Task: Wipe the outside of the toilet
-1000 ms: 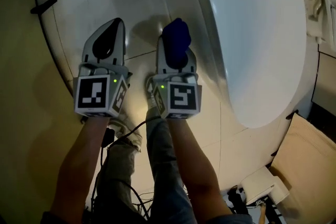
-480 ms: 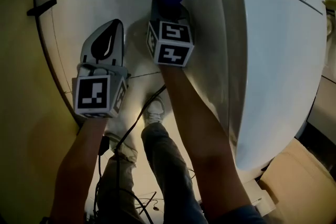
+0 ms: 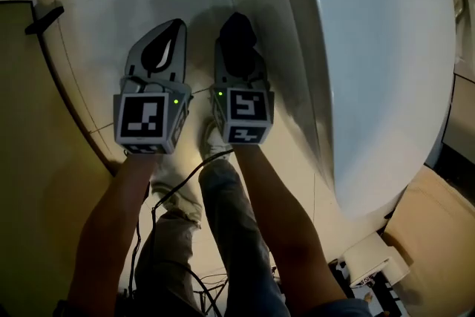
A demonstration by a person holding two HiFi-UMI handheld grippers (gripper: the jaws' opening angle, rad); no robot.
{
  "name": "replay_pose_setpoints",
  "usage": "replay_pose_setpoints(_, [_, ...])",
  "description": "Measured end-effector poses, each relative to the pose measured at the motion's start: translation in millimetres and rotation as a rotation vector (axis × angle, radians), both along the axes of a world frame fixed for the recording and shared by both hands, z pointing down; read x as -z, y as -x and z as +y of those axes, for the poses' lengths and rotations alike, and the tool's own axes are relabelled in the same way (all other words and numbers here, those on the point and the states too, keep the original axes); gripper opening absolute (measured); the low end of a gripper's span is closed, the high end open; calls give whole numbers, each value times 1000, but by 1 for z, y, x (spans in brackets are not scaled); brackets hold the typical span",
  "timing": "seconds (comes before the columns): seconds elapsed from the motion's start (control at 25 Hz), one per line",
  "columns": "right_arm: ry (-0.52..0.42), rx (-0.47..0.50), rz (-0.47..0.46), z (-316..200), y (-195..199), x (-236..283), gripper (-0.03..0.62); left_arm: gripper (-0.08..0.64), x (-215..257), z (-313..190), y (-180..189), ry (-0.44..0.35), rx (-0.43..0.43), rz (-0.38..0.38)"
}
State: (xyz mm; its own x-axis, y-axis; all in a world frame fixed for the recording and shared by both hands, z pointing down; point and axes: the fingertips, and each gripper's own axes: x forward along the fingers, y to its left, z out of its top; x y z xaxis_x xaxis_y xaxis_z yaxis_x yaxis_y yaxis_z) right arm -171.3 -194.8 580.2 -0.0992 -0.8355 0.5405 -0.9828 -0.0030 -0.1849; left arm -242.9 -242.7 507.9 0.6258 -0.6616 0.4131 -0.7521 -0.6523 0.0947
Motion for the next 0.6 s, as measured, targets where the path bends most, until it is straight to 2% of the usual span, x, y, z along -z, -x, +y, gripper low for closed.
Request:
replay_pose_setpoints(0.16, [51, -61, -1, 82, -6, -3, 75, 12, 11, 37, -12, 30, -66, 21])
replay_pose_setpoints(0.36, [118, -85, 66, 164, -25, -4, 75, 12, 13, 83, -9, 36, -117, 7])
replay_pose_setpoints(0.48, [127, -69, 85, 173, -30, -1, 75, 12, 13, 94, -11, 43, -116, 8])
replay_pose_setpoints(0.6, [92, -38, 55, 148, -18, -3, 75, 12, 10, 87, -6, 37, -105, -3])
